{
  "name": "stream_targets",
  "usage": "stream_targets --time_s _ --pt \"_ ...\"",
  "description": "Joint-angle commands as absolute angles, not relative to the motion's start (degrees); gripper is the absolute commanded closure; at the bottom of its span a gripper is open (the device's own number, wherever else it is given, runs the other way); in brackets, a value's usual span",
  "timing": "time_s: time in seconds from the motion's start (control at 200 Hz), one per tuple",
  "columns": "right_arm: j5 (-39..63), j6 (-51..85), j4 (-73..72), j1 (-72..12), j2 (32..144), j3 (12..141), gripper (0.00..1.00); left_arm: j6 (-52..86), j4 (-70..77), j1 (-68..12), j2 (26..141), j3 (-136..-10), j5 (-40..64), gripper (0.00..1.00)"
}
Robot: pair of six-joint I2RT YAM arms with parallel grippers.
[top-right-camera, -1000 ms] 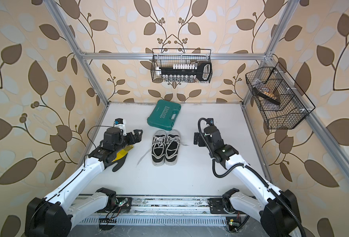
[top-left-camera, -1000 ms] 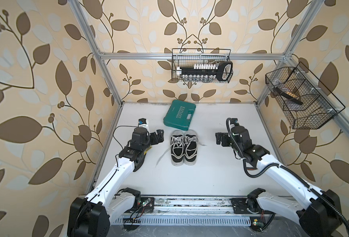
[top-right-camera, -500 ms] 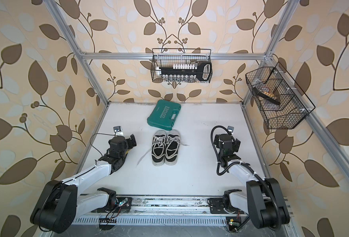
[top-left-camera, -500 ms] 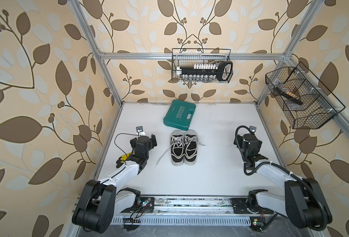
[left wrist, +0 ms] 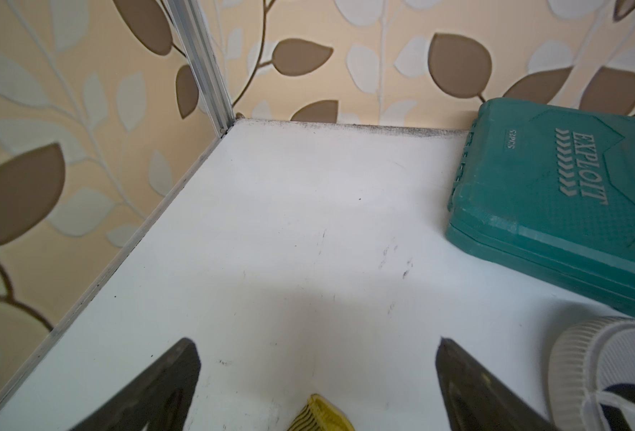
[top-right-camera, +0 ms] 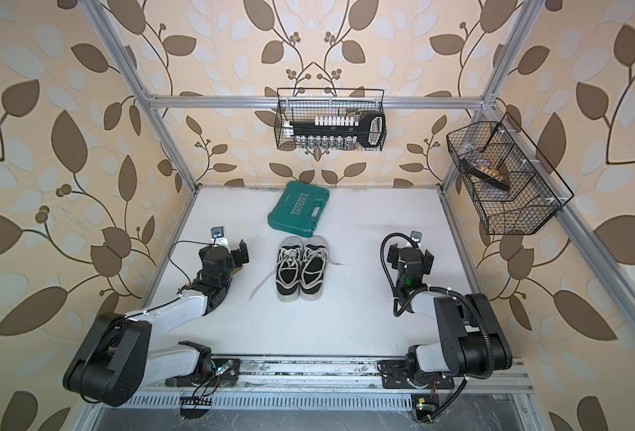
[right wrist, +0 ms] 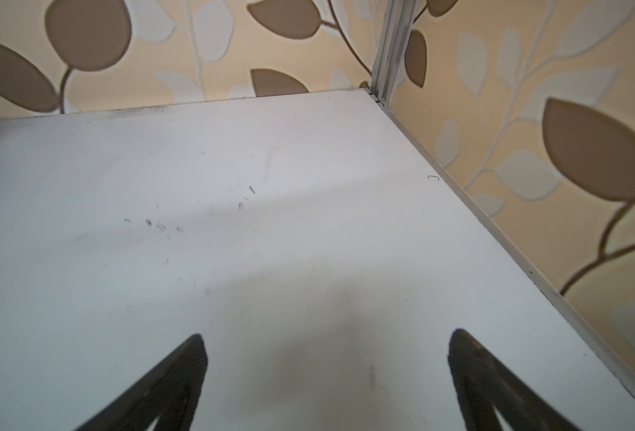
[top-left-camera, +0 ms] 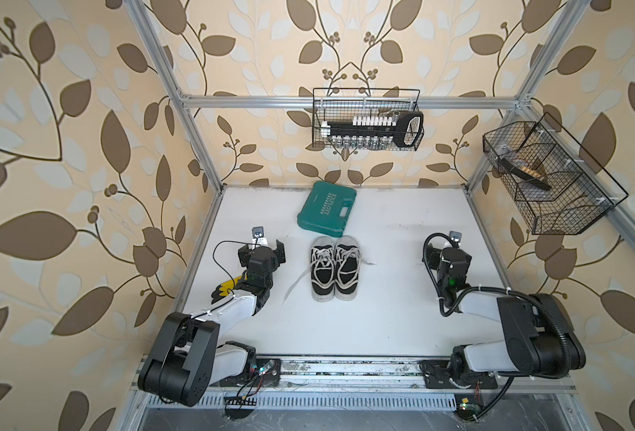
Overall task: Insert the insole into the shoe
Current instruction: Reset both arms
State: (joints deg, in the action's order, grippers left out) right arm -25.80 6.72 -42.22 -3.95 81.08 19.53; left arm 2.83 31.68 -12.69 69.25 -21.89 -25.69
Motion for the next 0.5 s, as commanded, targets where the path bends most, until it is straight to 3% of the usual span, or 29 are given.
stream_targets --time_s 0.0,0.12,0.205,0.27,0.34,0.41,0.495 --pt "-21.6 4.6 -46.7 -3.7 81.4 19.2 0.01 1.0 36.2 -12.2 66.6 -19.0 -27.6 0.01" --pt "-18.5 3.6 -48.4 -3.7 82.4 18.8 0.01 -1.3 38.5 -12.0 71.1 -19.2 -27.0 0.01" --pt "-16.8 1.4 -61.7 -3.7 88.5 16.0 0.01 -0.9 43.2 -12.0 74.1 -17.6 -28.3 0.01" --pt "-16.8 3.3 -50.6 -3.6 84.7 18.0 0.01 -1.8 49.2 -12.0 77.5 -16.2 -28.0 0.01" --pt "-15.8 2.3 -56.4 -3.0 87.5 17.7 0.01 -3.0 51.9 -12.0 81.1 -16.4 -25.9 0.01" --pt "-15.8 3.6 -48.7 -2.9 85.4 19.6 0.01 -3.7 49.1 -11.9 82.1 -18.4 -24.6 0.01" --pt "-16.4 3.2 -50.0 -2.8 86.5 19.9 0.01 -3.8 44.8 -11.5 83.1 -21.2 -23.3 0.01"
